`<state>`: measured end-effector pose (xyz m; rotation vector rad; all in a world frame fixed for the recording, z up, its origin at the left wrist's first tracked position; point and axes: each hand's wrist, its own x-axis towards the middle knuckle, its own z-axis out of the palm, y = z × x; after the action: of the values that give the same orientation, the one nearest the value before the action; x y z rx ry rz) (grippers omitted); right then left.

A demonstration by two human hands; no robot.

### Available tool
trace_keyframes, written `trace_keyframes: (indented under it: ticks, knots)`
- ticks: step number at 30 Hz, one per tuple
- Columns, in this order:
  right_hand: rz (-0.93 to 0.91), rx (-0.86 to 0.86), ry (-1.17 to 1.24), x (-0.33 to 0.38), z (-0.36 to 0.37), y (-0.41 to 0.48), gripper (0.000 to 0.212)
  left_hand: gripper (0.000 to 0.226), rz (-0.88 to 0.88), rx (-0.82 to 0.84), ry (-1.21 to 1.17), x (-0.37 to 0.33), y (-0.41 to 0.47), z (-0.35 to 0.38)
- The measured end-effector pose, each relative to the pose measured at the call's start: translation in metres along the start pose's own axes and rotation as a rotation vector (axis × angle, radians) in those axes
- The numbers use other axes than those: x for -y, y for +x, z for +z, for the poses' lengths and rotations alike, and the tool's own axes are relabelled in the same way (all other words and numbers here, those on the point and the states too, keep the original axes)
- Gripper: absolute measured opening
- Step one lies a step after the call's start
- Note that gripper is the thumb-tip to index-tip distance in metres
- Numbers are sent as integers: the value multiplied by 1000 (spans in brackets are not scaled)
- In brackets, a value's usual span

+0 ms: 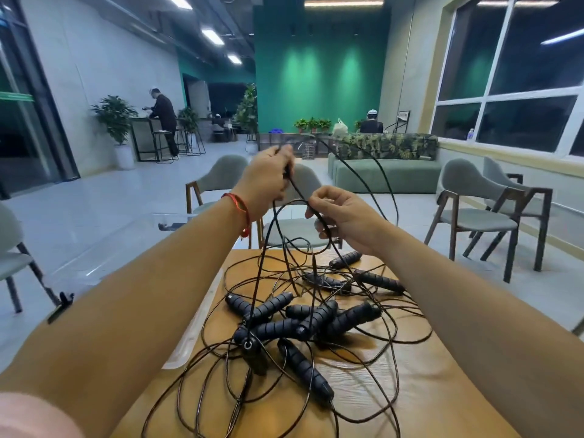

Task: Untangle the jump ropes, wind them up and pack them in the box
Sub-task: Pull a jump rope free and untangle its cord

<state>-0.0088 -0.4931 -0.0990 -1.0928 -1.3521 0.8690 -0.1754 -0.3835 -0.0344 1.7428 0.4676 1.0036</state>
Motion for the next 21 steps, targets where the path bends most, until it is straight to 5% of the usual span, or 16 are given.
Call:
trace_keyframes:
  ticks: [4, 8, 10, 13, 17, 19, 21]
  knots:
    - [127, 167, -203, -11, -22, -13, 16, 32, 97, -332, -183, -12, 11, -24]
    - [402, 324, -641, -5, -27, -16, 62, 35, 35, -289, -124, -11, 14, -26]
    - [333, 253, -740, 4, -14, -8, 57, 37, 33, -224, -105, -9, 11, -14]
    - [204, 281, -474, 16, 8, 5, 40, 38, -19, -148, -114, -7, 12, 4]
    - [291, 469, -108, 21, 27, 10, 63, 41, 67, -249, 14, -7, 15, 9]
    - [296, 417, 40, 27, 36, 10, 65, 42, 142, -392, 253, -8, 16, 0]
    - [245, 259, 45, 36, 47, 13, 51, 40, 151, -418, 227, -9, 10, -5]
